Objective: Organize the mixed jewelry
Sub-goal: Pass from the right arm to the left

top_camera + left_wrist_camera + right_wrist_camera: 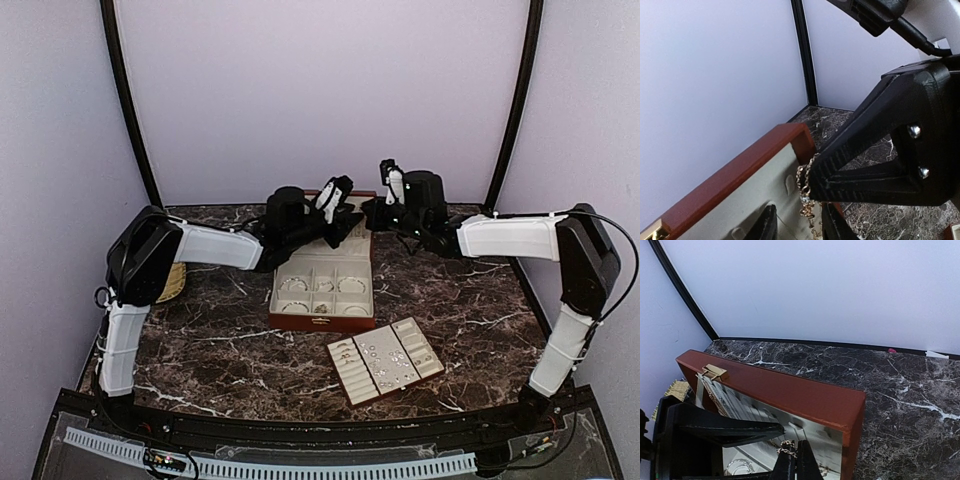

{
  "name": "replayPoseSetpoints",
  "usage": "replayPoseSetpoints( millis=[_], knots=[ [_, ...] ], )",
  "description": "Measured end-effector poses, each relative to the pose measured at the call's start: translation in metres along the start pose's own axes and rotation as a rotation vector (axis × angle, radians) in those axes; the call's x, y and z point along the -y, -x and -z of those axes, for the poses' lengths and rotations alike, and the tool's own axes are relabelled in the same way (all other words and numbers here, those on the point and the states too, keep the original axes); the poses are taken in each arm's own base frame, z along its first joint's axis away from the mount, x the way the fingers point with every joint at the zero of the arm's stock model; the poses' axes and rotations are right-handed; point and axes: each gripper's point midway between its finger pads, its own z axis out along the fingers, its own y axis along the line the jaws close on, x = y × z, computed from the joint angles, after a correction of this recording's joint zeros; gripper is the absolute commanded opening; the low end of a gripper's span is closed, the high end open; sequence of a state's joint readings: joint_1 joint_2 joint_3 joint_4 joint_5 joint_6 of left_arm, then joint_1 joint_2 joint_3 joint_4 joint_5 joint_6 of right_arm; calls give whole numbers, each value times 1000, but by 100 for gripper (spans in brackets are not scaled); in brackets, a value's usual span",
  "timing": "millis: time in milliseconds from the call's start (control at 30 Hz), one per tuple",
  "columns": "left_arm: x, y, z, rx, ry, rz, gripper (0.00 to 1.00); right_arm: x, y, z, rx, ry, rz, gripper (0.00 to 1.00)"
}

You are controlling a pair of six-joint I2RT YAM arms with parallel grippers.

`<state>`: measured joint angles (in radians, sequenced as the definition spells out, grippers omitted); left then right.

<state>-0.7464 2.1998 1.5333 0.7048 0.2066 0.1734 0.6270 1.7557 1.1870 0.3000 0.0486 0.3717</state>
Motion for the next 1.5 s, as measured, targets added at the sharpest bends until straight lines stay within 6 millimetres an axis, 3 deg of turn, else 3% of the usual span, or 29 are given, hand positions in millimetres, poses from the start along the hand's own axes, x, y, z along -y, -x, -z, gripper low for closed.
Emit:
replayPoseSetpoints(
  millis=[167, 500, 600, 733, 933, 1500],
  knots=[
    [1, -11, -5, -23, -3, 7, 28, 0, -2, 1, -6, 10, -5, 0],
    [0, -22, -12, -51, -4, 32, 2, -3, 9, 9, 18, 29, -7, 0],
    [1, -19, -12, -44, -10, 44, 3, 0, 7, 9, 14, 24, -9, 0],
    [5, -17, -12, -37, -34, 64, 13, 5, 4, 9, 5, 15, -12, 0],
    [8, -14, -12, -25, -53, 81, 19, 4, 3, 9, 2, 19, -13, 0],
    [0, -13, -20, -9, -15, 106, 15, -2, -3, 10, -30, 60, -14, 0]
  ],
)
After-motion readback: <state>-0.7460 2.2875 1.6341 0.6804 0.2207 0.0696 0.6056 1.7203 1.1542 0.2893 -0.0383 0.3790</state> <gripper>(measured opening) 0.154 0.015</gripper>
